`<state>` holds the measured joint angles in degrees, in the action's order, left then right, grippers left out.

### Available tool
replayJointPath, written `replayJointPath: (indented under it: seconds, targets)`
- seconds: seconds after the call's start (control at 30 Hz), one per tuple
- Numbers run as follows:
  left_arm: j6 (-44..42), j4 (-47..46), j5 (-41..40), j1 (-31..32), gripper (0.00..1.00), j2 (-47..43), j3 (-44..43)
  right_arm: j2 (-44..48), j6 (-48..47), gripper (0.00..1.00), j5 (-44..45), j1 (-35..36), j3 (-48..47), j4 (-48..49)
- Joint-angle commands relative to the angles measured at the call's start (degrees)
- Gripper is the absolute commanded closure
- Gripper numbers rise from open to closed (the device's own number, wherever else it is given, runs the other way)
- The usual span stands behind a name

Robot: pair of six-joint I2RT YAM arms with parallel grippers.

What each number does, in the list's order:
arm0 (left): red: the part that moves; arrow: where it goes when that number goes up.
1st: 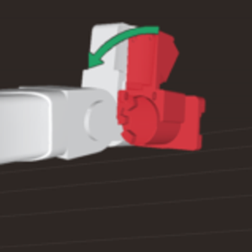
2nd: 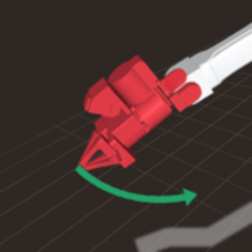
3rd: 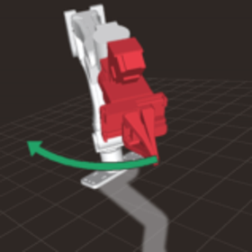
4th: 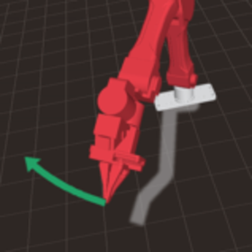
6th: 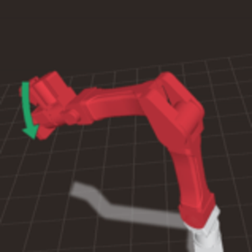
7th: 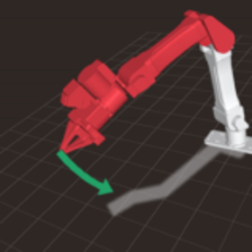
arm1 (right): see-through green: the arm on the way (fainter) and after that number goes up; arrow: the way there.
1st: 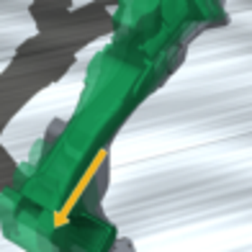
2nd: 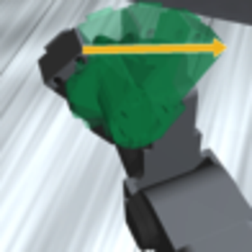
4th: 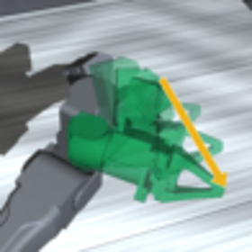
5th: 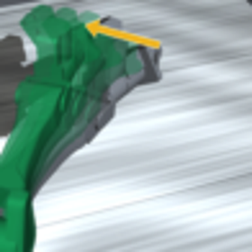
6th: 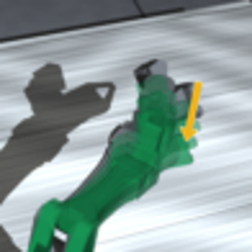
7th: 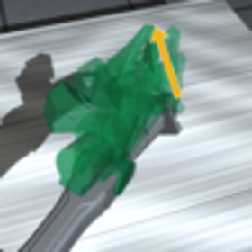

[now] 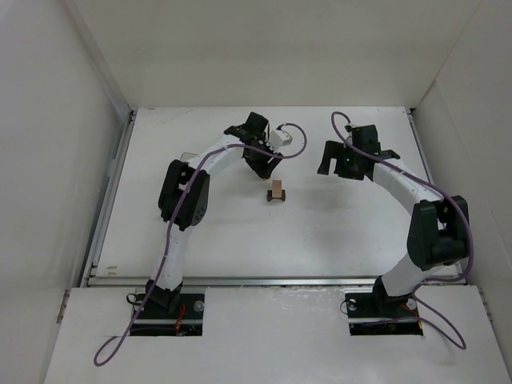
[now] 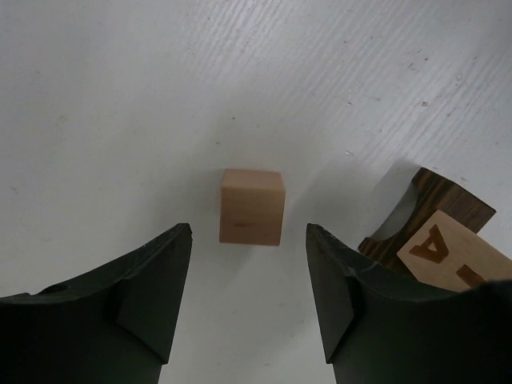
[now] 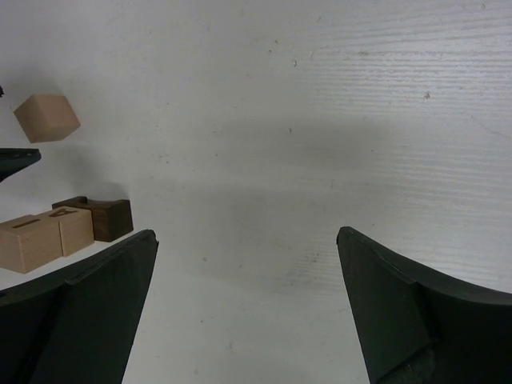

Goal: Build the wood block tower

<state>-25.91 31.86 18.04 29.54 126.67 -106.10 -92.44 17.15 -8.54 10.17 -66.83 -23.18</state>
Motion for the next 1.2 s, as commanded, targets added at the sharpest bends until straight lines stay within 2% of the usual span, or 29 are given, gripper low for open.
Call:
replayJointPath:
  seconds: [0.0, 0.17, 0.37, 0.47, 0.63, 0.73, 0.87, 1.0, 1.1, 1.17]
  targets:
    - [-0.2, -1.0, -0.8, -0.1, 0.44, 1.4, -1.0, 0.2, -0.2, 0.0, 1.1, -0.2, -1.7, 0.8]
    - [0.3, -1.5, -1.3, -0.1, 0.52, 3.2, -1.6, 0.2, -0.7, 0.0, 1.2, -0.8, -1.7, 0.2]
    - [0.9, -1.5, -1.9, -0.1, 0.75, 3.8, -2.2, 0.2, -0.7, 0.0, 1.7, -0.8, -2.3, 0.2]
    - [0.9, -1.5, -1.9, -0.1, 0.75, 3.3, -2.2, 0.2, -0.7, 0.0, 1.7, -0.8, -2.3, 0.2]
    - [0.3, -1.5, 0.1, -0.1, 0.46, 3.3, -3.3, 1.4, -0.7, 0.0, 2.2, -0.8, -2.3, -0.3]
    - [0.3, -1.5, 0.1, 0.4, 0.46, 3.3, -4.4, 2.0, -1.2, 0.0, 2.2, -0.8, -1.7, -0.3]
    - [1.6, -1.0, -0.5, 0.4, 0.58, 4.5, -6.5, 2.5, -1.2, 0.0, 2.7, -0.8, -1.2, -0.8]
    - [1.6, -1.0, -0.5, 0.4, 0.76, 4.5, -6.5, 3.7, -1.2, 0.0, 3.3, -0.8, -1.2, -1.3]
    - [1.6, -0.5, -0.5, 0.4, 0.96, 4.5, -6.0, 4.2, -1.2, 0.0, 3.3, -0.8, -0.7, -1.9]
    - [1.6, 0.1, -1.6, 0.4, 1.0, 3.9, -6.5, 5.4, -1.2, 0.0, 3.8, -0.8, -0.7, -1.9]
